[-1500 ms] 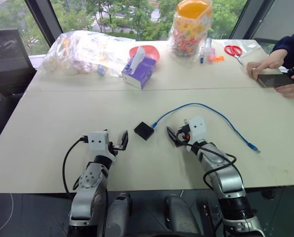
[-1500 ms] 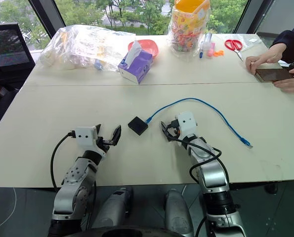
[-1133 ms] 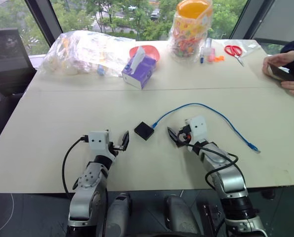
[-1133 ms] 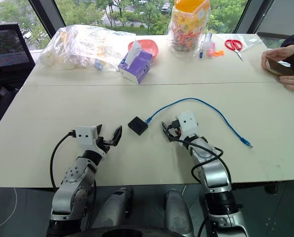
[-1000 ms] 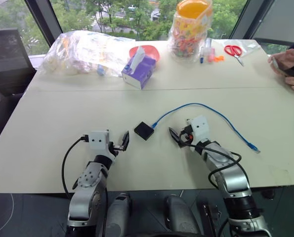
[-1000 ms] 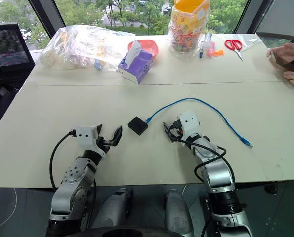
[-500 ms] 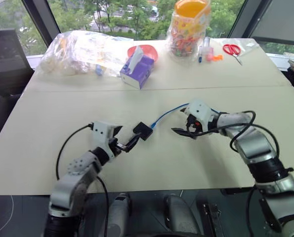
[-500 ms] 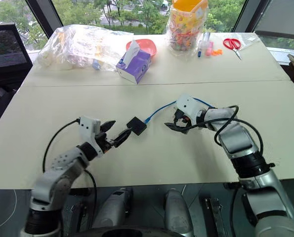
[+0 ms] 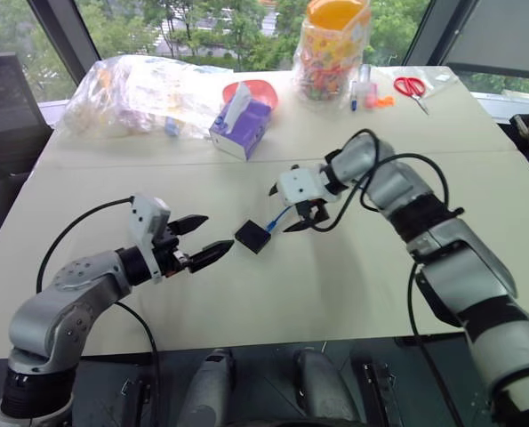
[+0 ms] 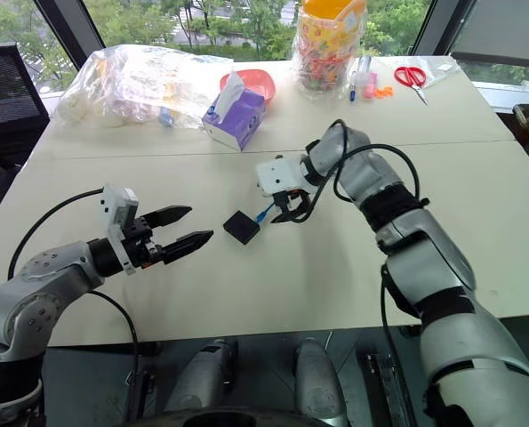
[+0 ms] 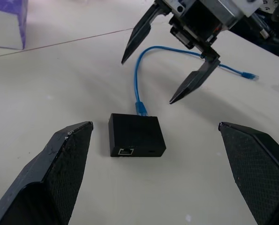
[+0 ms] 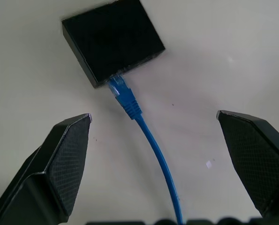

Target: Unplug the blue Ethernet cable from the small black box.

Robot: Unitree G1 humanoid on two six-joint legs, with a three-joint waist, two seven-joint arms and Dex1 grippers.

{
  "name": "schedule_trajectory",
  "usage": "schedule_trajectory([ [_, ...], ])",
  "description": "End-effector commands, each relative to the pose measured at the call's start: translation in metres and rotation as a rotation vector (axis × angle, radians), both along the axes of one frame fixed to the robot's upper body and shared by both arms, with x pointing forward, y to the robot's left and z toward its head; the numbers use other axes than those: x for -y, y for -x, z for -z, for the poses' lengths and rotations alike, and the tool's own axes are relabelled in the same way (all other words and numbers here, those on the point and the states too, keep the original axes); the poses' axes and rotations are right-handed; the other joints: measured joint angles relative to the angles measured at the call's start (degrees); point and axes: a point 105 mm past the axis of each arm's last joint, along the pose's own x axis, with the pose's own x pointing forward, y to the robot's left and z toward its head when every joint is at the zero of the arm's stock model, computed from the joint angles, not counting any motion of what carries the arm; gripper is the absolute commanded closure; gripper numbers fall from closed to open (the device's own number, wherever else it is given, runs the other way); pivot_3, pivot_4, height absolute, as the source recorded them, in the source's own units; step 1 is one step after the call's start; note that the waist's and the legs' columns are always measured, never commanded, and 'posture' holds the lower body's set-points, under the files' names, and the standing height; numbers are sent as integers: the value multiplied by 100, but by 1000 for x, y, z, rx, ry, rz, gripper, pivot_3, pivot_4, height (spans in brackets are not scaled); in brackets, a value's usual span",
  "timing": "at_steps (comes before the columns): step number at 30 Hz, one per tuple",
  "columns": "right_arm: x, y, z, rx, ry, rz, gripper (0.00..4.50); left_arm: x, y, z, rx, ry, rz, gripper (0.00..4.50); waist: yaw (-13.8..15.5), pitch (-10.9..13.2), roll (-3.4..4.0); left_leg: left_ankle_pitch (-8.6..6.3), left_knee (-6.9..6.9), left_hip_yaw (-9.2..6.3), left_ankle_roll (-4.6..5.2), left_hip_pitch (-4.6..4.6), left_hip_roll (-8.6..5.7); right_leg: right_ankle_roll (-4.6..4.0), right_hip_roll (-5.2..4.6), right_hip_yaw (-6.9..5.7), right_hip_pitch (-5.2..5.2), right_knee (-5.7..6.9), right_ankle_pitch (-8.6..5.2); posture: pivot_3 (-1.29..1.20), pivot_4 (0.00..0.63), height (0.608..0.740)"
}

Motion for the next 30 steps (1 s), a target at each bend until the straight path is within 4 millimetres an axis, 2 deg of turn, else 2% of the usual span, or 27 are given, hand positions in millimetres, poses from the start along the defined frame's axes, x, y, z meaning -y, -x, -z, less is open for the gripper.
schedule_trajectory([
  [1,-7,-6,1,59,65,-49,0,-5,8,-5,29,-17,-17,26,-3,1,1,0,-2,0,-1,0,0,-1,1,0,-1,2,0,0,150,726],
  [9,-22,-13,18,159,217,-111,0,-17,14,-7,59,-69,-101,26,-26,0,1,3,-6,-2,-8,32,1,-21,5,6,13,18,-9,0,150,726],
  [12,-23,-11,25,118,264,-105,885,-19,17,-6,63,-83,-123,0,-72,-1,0,3,-9,-2,-8,62,2,-25,6,11,36,24,-9,0,150,726],
  [15,-22,-9,29,84,286,-93,2362,-23,19,-5,61,-88,-141,0,-133,-1,0,1,-13,-2,-10,101,2,-26,6,12,75,24,-11,0,150,726],
  [18,-21,-8,32,52,277,-76,4043,-33,19,-7,67,-92,-182,0,-149,-2,1,1,-14,-5,-10,104,2,-28,7,14,74,27,-9,0,150,726],
  [19,-21,-7,32,43,271,-75,4475,-36,19,-7,68,-91,-193,0,-149,-1,1,1,-14,-6,-10,104,2,-29,8,14,72,29,-9,0,150,726],
  [24,-20,-4,25,52,186,-121,4475,-42,16,-8,82,-92,-244,0,-124,-1,1,1,-14,-5,-10,102,2,-30,7,15,69,31,-10,0,150,726],
  [28,-31,-9,-3,121,-138,-81,4475,-41,10,-11,92,-54,-287,0,-125,0,0,2,-15,-5,-9,95,1,-27,7,15,67,24,-11,0,150,726],
  [30,-28,-15,-22,228,-315,-35,4475,-35,7,-14,85,-10,-279,0,-120,1,2,3,-23,-4,-8,93,1,-26,7,18,65,24,-10,0,150,726],
])
